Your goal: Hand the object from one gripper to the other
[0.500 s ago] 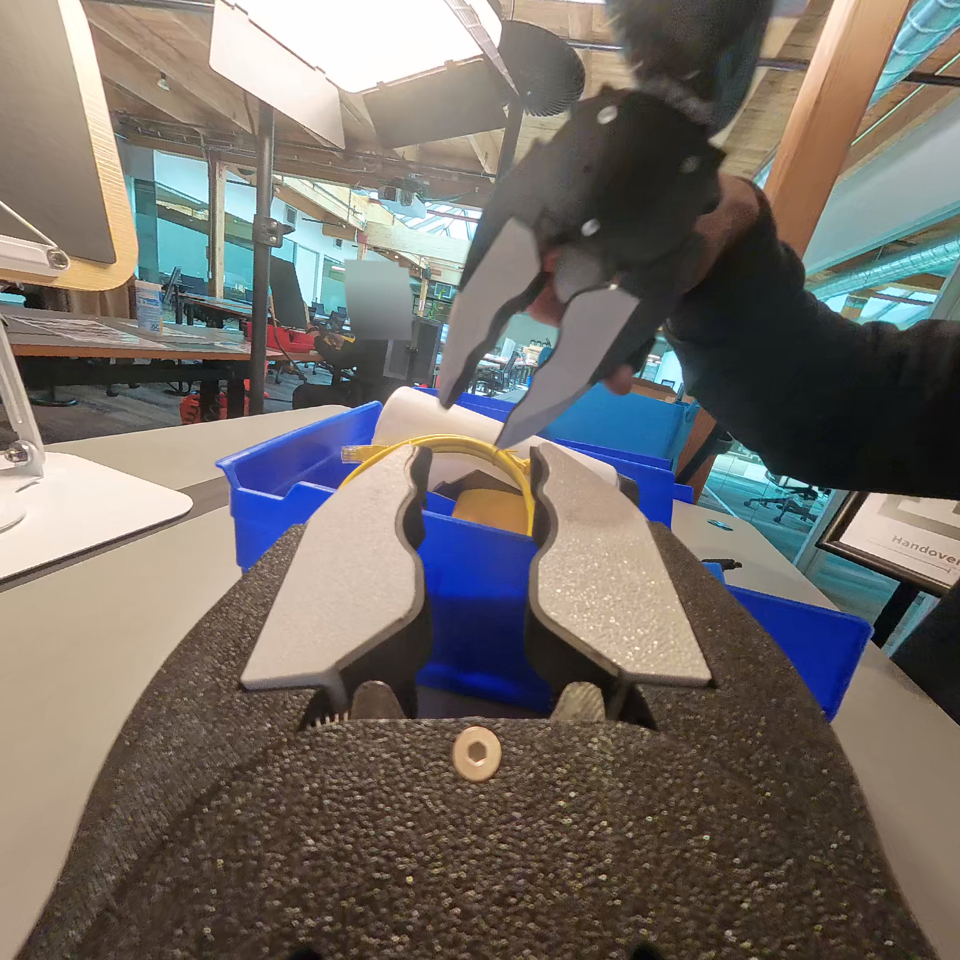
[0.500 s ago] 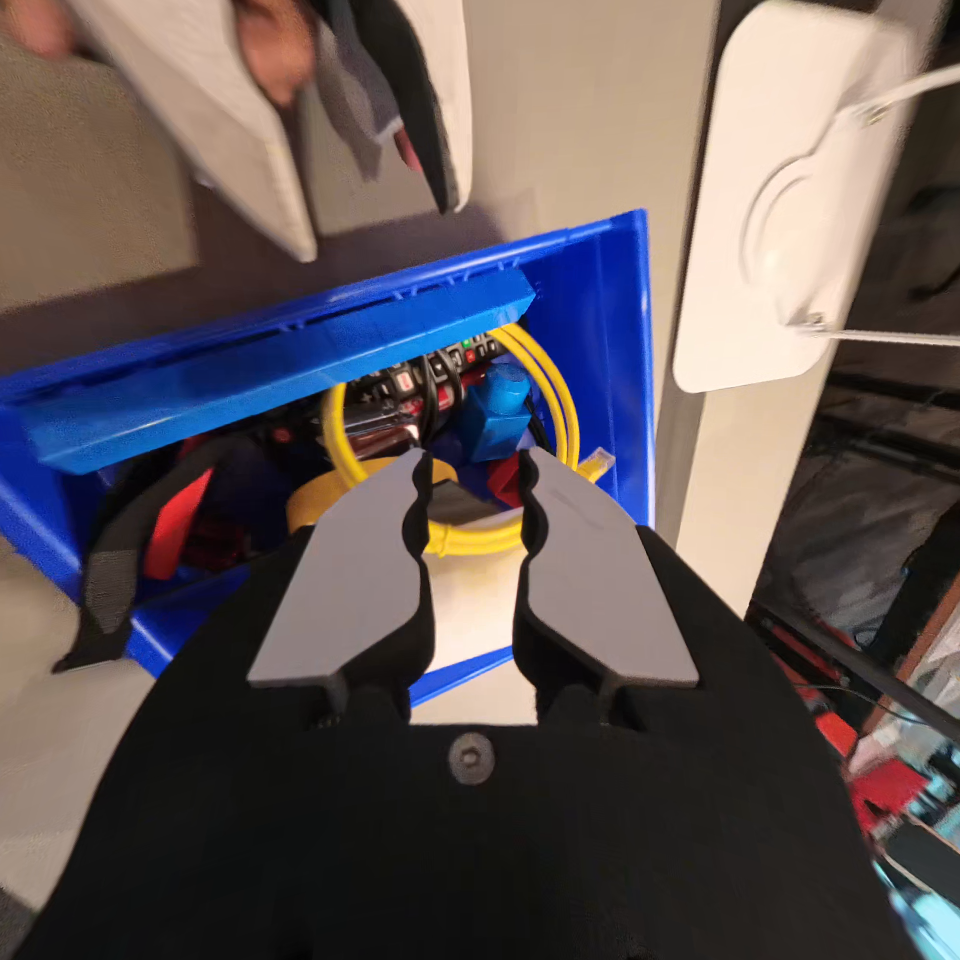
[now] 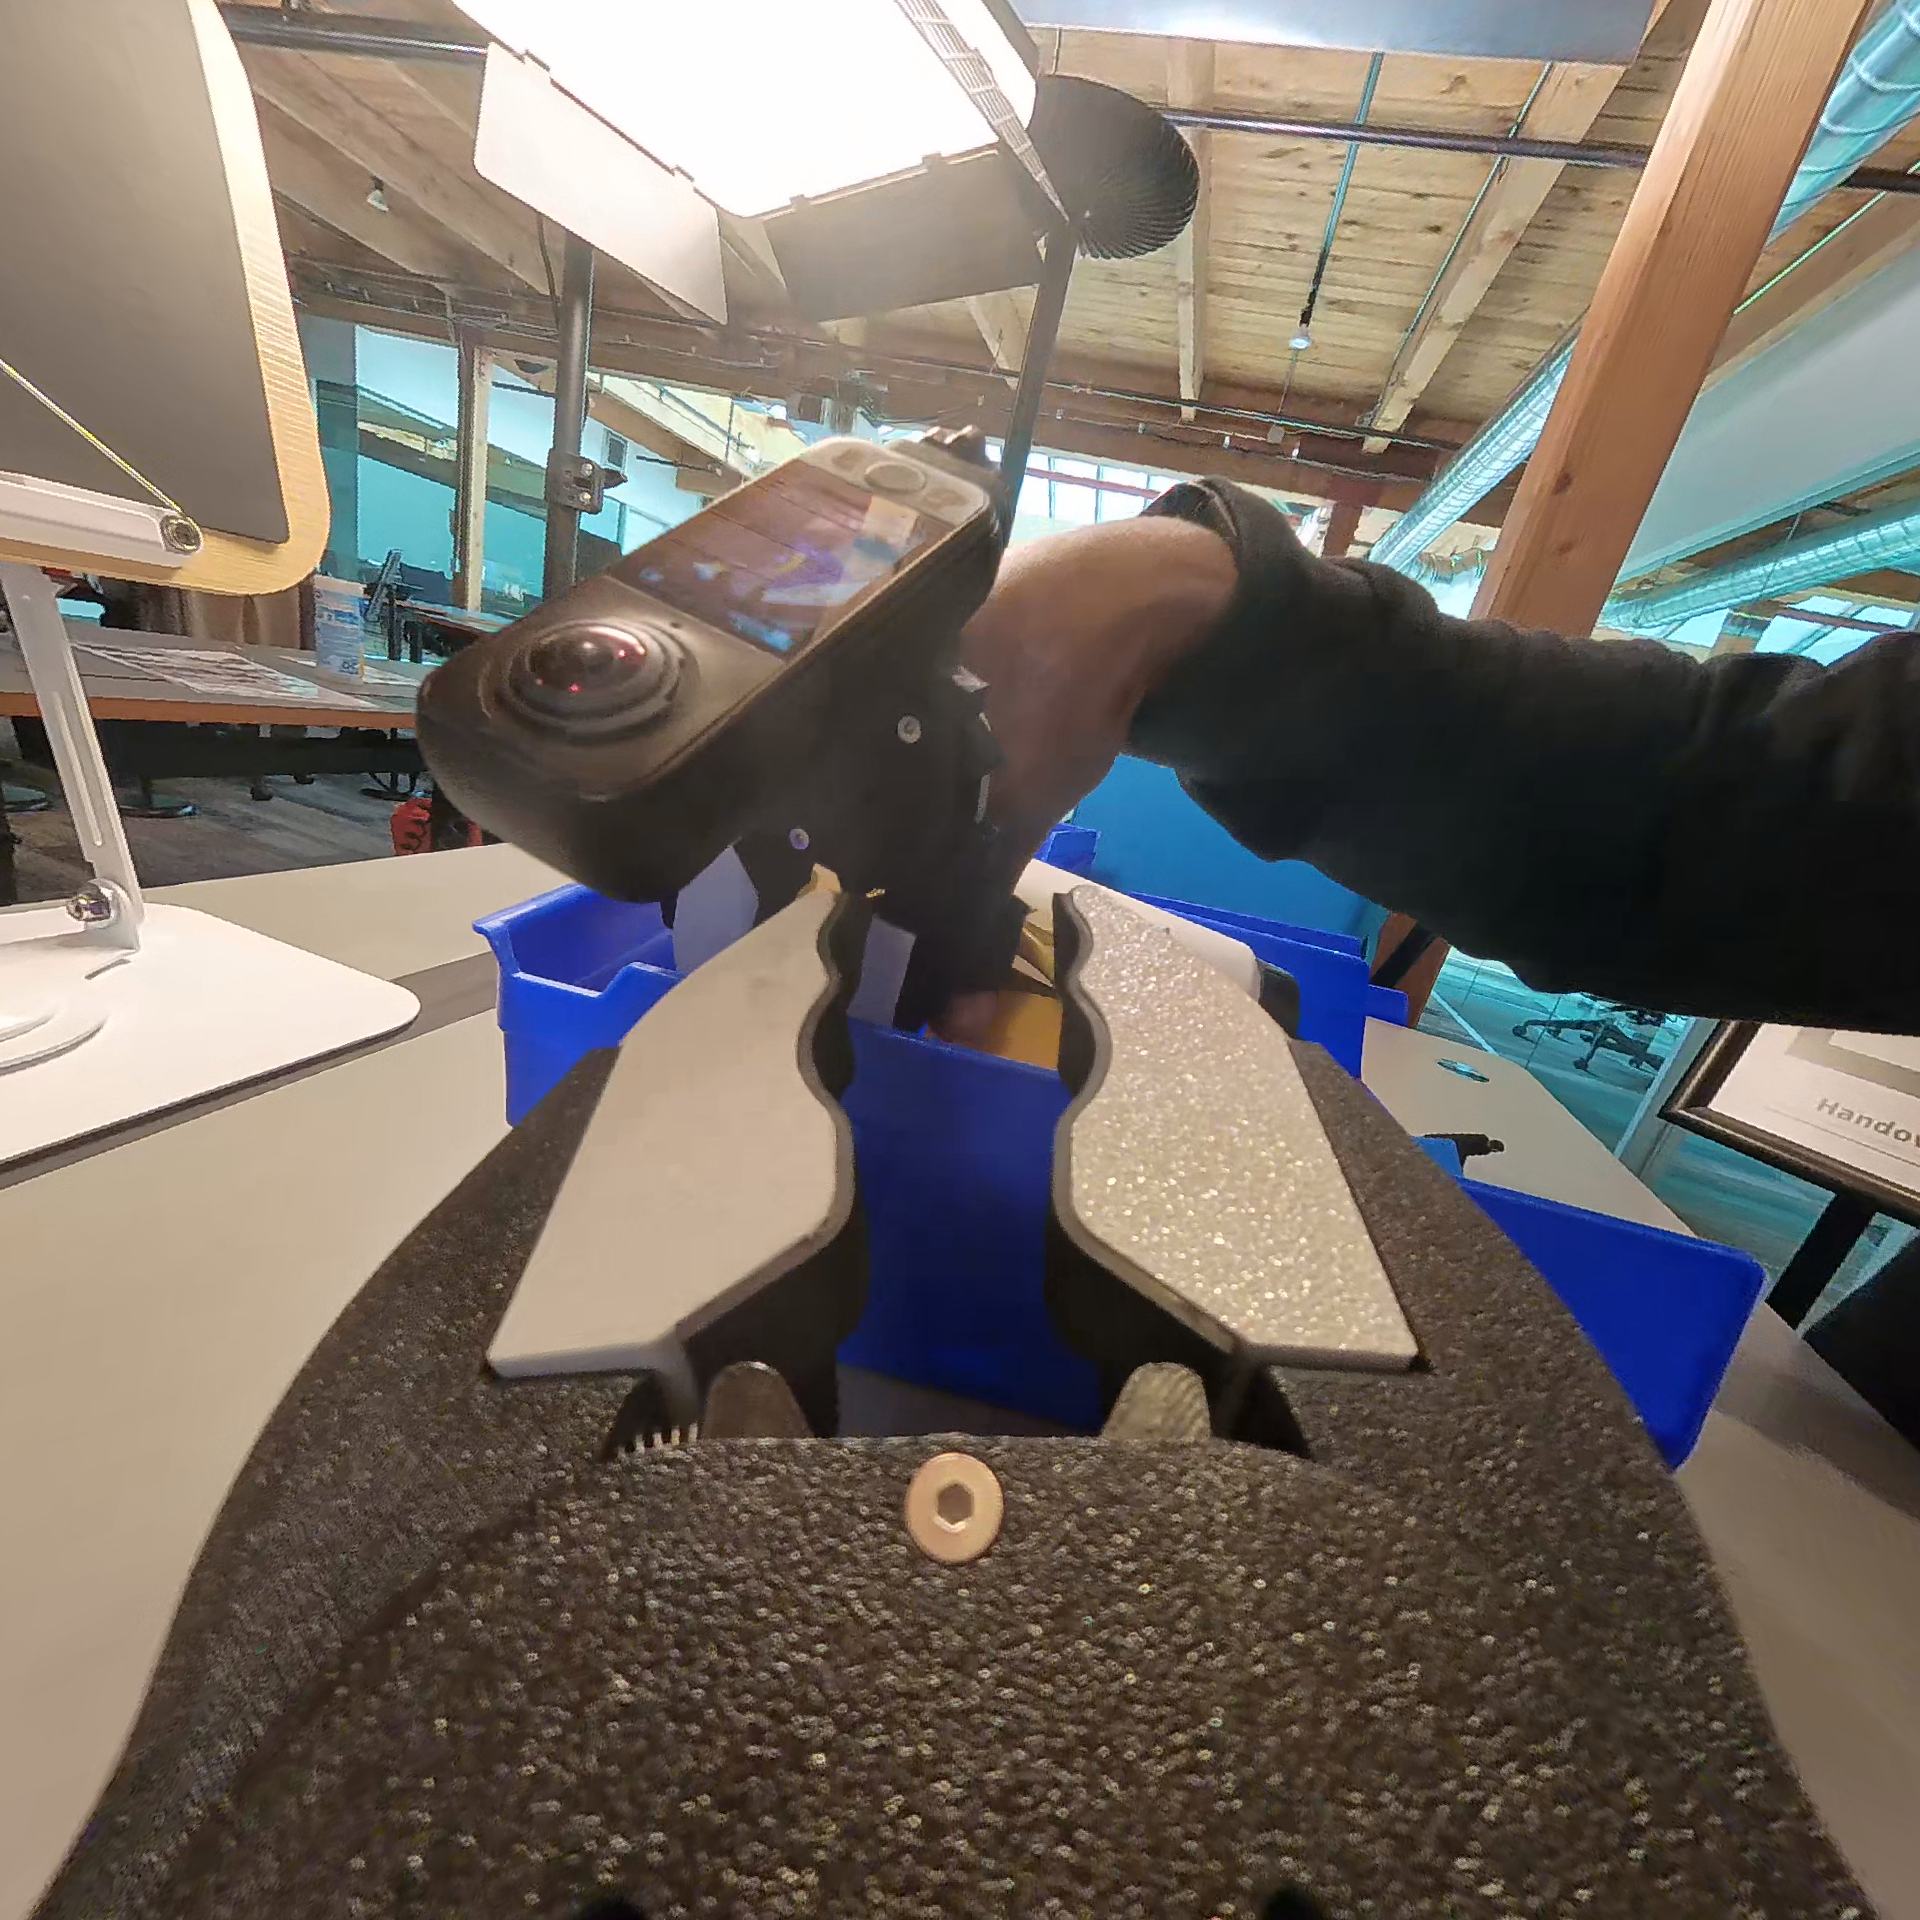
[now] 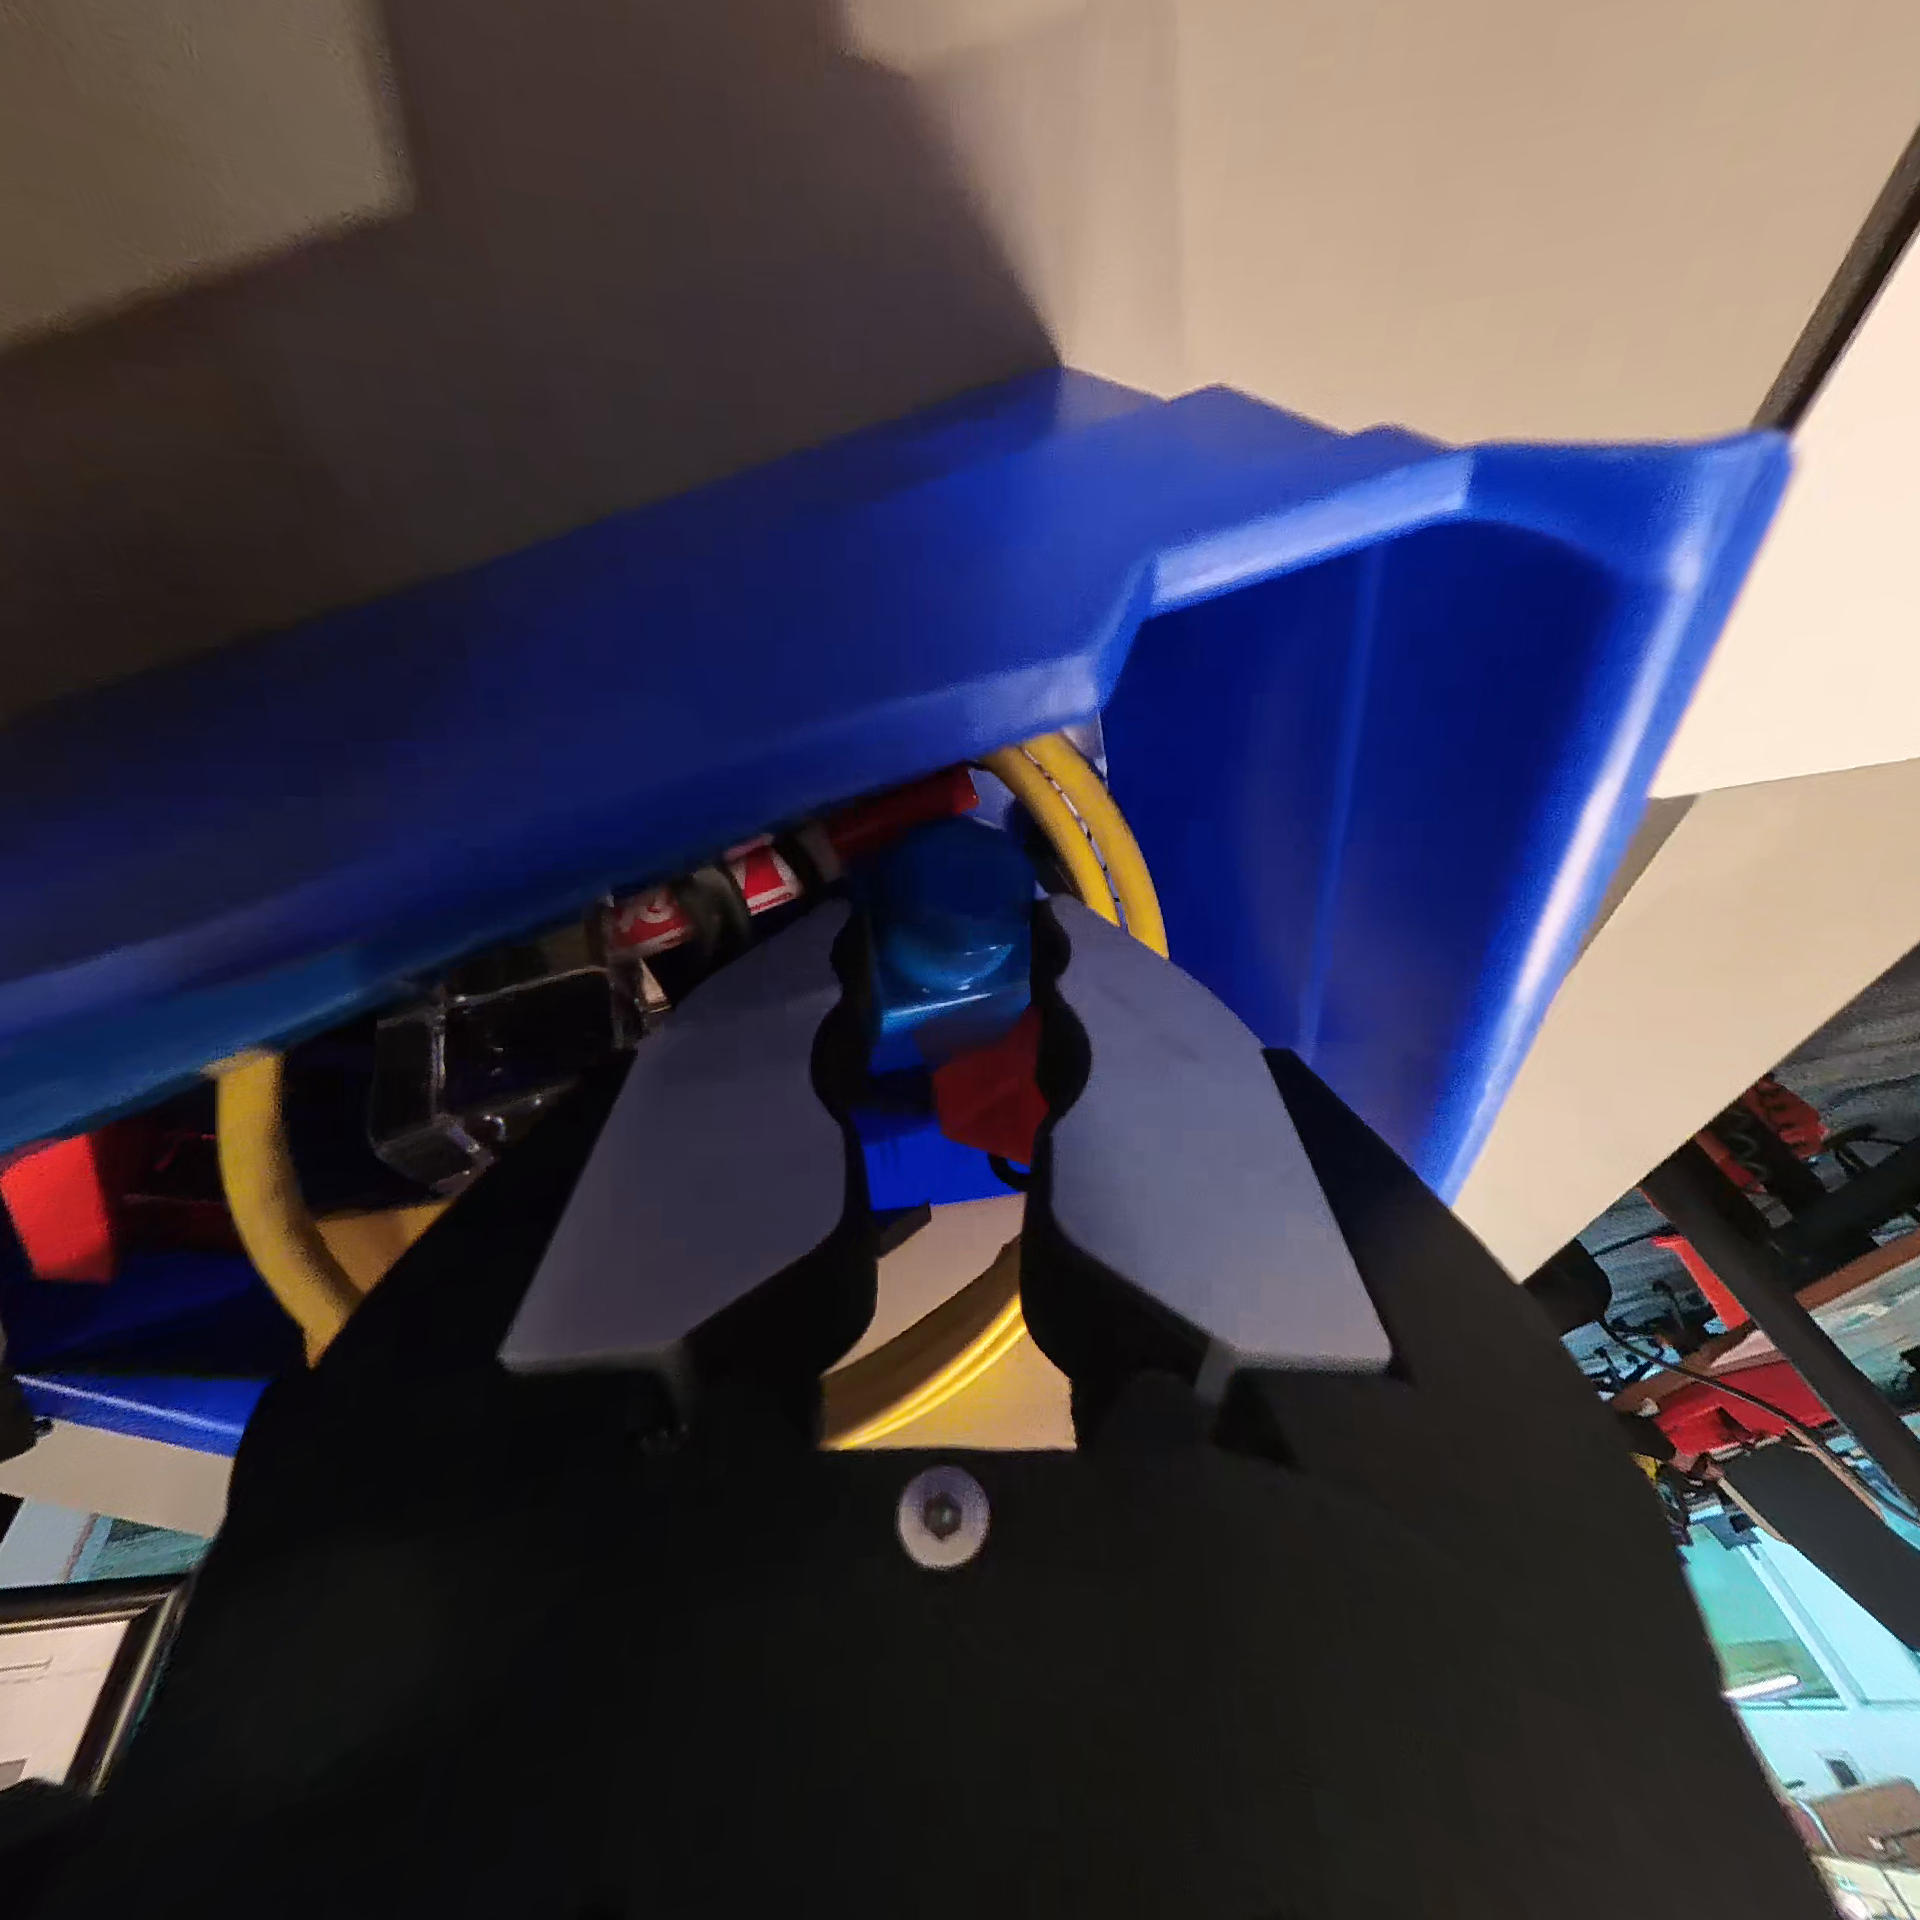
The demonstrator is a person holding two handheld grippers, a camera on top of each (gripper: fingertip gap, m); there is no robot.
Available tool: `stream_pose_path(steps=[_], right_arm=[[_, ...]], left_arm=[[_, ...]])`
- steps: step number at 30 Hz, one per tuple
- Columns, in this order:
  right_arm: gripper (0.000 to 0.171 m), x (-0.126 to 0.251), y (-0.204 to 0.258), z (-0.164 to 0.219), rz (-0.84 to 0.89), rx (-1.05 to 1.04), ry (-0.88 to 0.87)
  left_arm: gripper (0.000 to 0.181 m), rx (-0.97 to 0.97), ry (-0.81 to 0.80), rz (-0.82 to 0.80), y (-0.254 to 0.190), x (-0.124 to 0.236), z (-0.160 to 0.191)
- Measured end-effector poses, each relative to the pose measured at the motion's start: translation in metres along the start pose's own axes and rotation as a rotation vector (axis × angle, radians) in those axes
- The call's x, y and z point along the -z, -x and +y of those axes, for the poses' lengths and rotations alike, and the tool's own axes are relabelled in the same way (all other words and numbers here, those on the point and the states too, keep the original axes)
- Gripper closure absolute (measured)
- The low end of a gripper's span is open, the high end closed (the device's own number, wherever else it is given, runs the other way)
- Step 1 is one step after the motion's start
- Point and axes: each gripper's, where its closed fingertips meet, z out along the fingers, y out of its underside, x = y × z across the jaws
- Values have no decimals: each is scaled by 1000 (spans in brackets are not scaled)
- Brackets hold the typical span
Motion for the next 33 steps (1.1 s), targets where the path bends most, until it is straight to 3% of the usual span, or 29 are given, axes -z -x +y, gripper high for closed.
stream_pose_path(steps=[9,15,25,33], right_arm=[[141,-6,3,-2,10,16,-2],[142,22,2,-4,38,19,-137],[142,120,14,-5,47,-134,-689],[142,177,75,15,99,-258,-1148]], left_arm=[[146,-15,-12,-8,-1,2,-1],[146,-17,-13,-8,-2,2,-1],[140,-54,-16,-10,-7,1,-2],[127,-65,-52,31,-66,-1,-15]])
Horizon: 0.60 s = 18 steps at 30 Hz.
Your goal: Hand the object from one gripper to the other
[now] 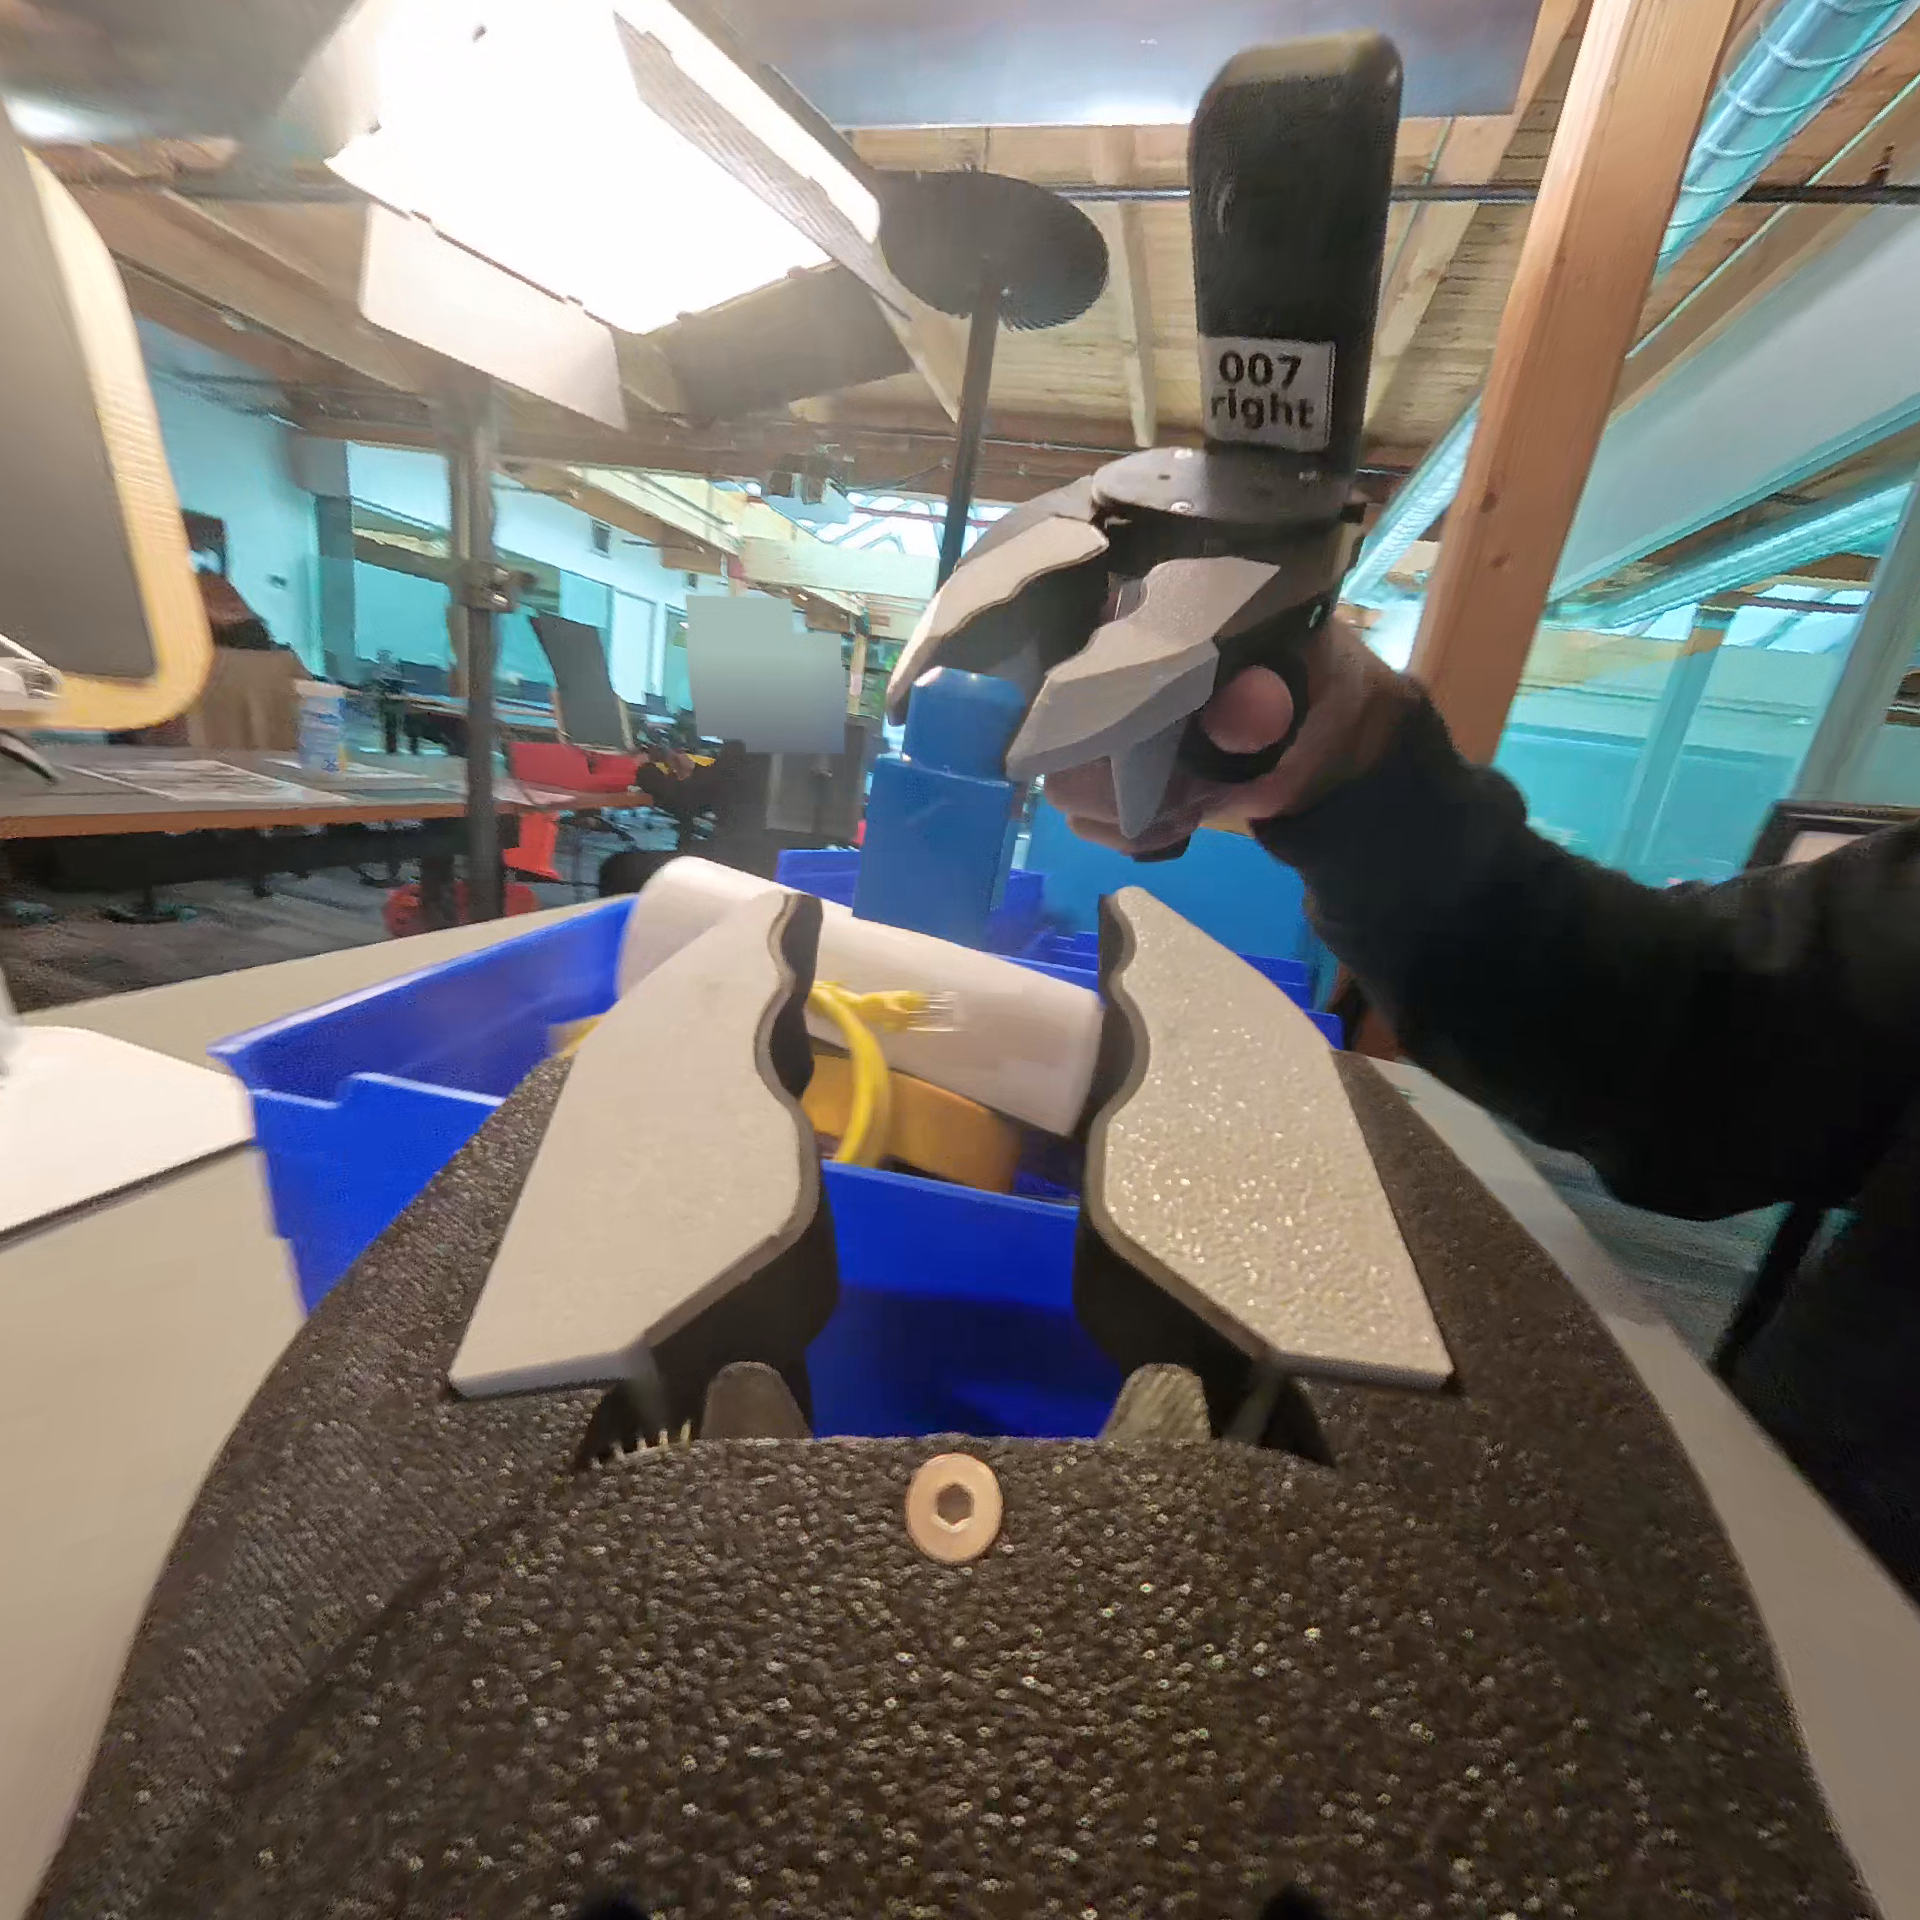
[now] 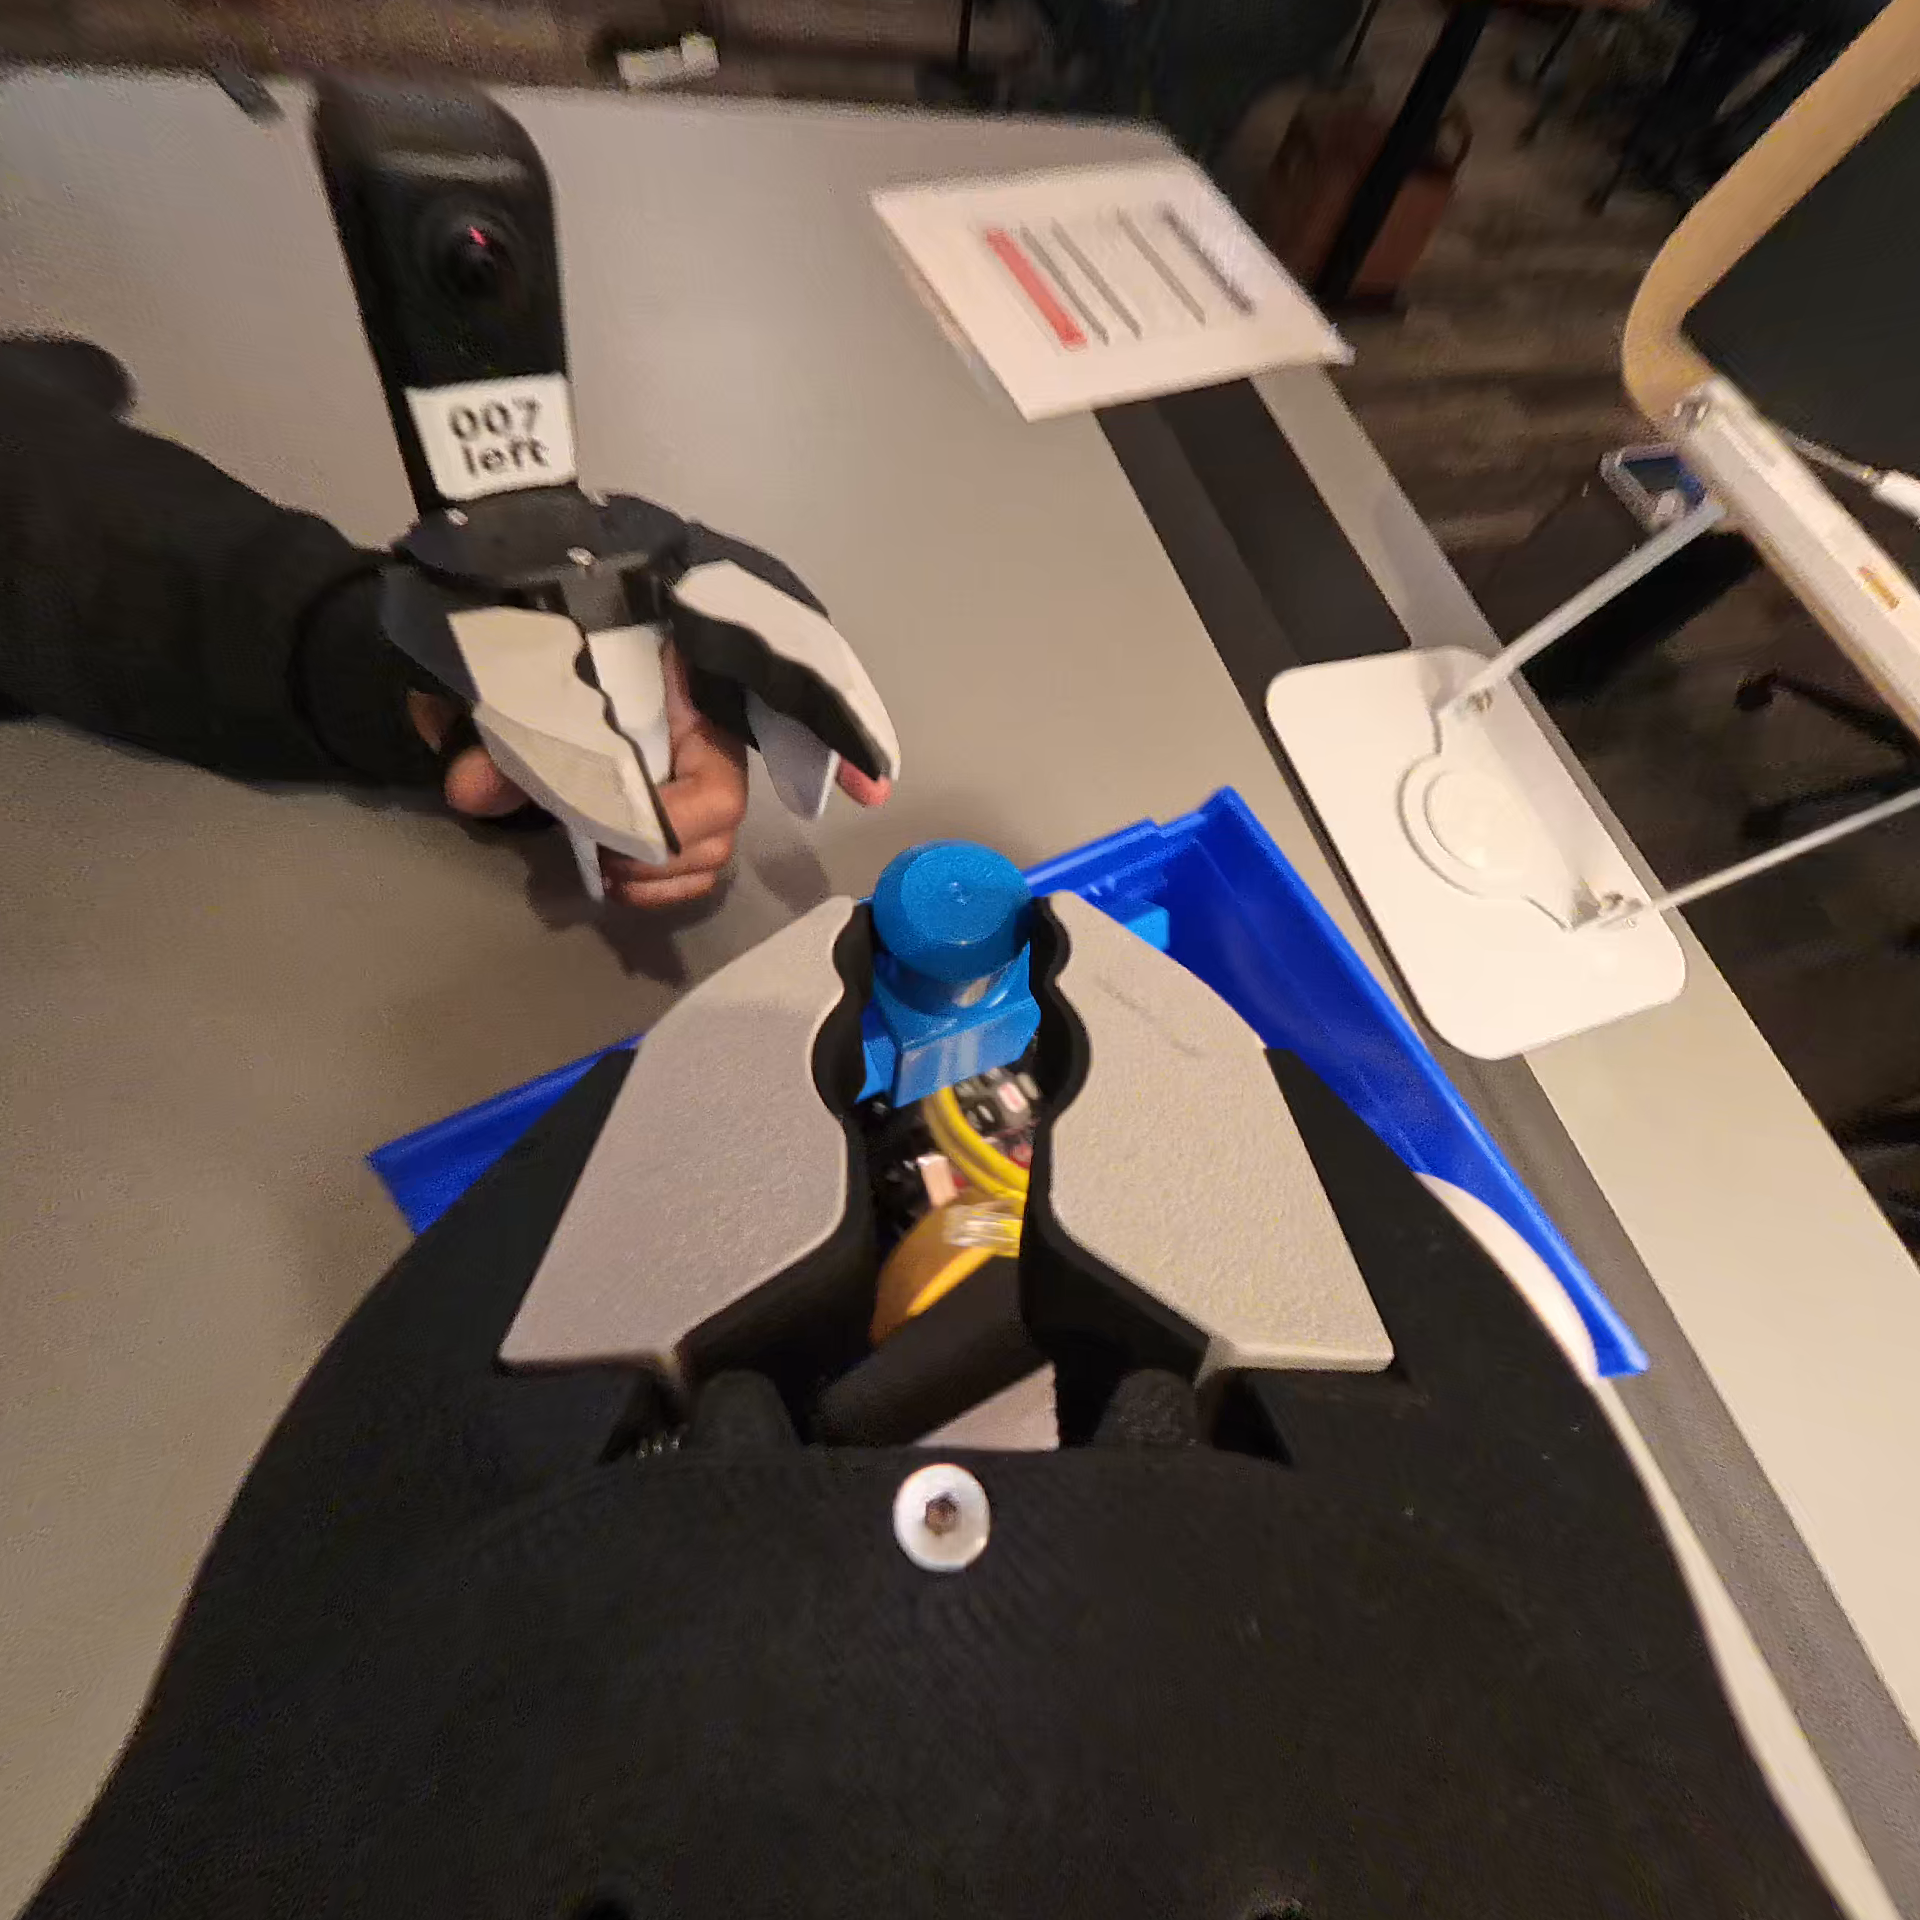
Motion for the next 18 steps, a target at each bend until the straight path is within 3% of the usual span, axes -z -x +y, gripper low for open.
stream_pose_path(steps=[6,11,15,18], right_arm=[[142,33,71,-18,-83,-17,-341],[142,38,112,-18,-162,-39,-495],[142,29,122,-4,-160,-49,-477],[138,31,118,13,-114,-61,-427]], left_arm=[[116,19,57,63,-66,4,-4],[110,31,102,40,-93,1,11],[140,-98,140,30,-102,1,26],[142,-146,166,-7,-100,4,34]])
